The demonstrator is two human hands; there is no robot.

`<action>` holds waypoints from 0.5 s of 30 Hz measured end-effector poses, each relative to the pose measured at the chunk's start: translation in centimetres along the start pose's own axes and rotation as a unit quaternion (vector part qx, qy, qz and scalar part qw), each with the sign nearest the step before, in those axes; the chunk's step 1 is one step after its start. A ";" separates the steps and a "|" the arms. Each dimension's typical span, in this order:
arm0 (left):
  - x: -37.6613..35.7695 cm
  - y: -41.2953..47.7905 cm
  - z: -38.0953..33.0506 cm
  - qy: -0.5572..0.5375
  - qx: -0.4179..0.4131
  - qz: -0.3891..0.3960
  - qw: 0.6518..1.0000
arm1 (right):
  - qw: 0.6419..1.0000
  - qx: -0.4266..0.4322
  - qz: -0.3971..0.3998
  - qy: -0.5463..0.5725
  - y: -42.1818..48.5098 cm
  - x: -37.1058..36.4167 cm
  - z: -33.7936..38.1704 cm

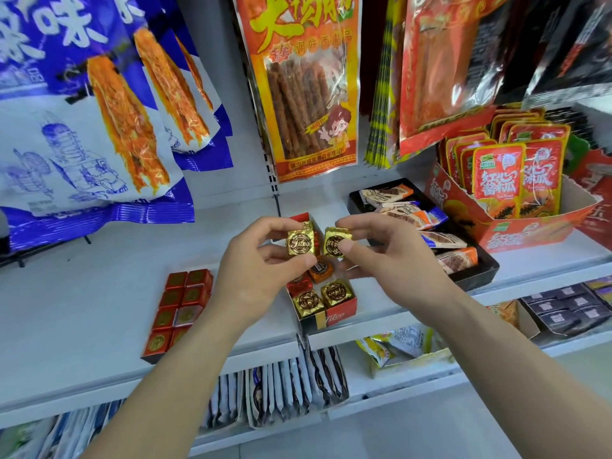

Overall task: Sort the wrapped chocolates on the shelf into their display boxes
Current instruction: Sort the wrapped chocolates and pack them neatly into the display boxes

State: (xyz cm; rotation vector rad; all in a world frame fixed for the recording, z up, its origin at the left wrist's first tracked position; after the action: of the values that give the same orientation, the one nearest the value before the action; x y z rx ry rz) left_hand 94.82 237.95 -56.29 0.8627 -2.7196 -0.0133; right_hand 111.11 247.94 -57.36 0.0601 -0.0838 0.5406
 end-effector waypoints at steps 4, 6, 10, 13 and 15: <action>0.2 -0.1 0.2 -0.015 -0.008 0.010 1.000 | 1.000 0.005 0.014 0.017 -0.1 -0.1 0.2; 0.3 -0.2 0.2 -0.026 -0.013 0.014 0.999 | 0.999 0.001 0.019 0.029 0.0 -0.3 0.2; 0.6 -0.3 0.4 -0.030 -0.025 0.017 0.999 | 0.999 -0.011 0.016 0.043 0.2 -0.8 0.3; 0.7 -0.3 0.4 -0.028 -0.032 0.016 0.999 | 0.998 -0.025 0.018 0.064 0.1 -1.2 0.3; 0.8 -0.3 0.4 -0.019 -0.033 0.010 0.999 | 0.995 -0.037 0.019 0.089 0.2 -1.3 0.3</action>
State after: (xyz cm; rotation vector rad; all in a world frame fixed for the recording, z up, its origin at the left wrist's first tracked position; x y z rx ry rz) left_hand 94.27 237.25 -56.50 0.8252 -2.7462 -0.1172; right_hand 109.88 247.42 -57.18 -0.0615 0.0690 0.5774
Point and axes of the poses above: each hand's wrist, its own y-axis towards the middle knuckle, its own x-axis out of the back of the hand, z = x × y, the point moved 3 cm from there along y, towards the middle knuckle, and after that the axes turned 6 degrees about -z, right-handed, at the moved point
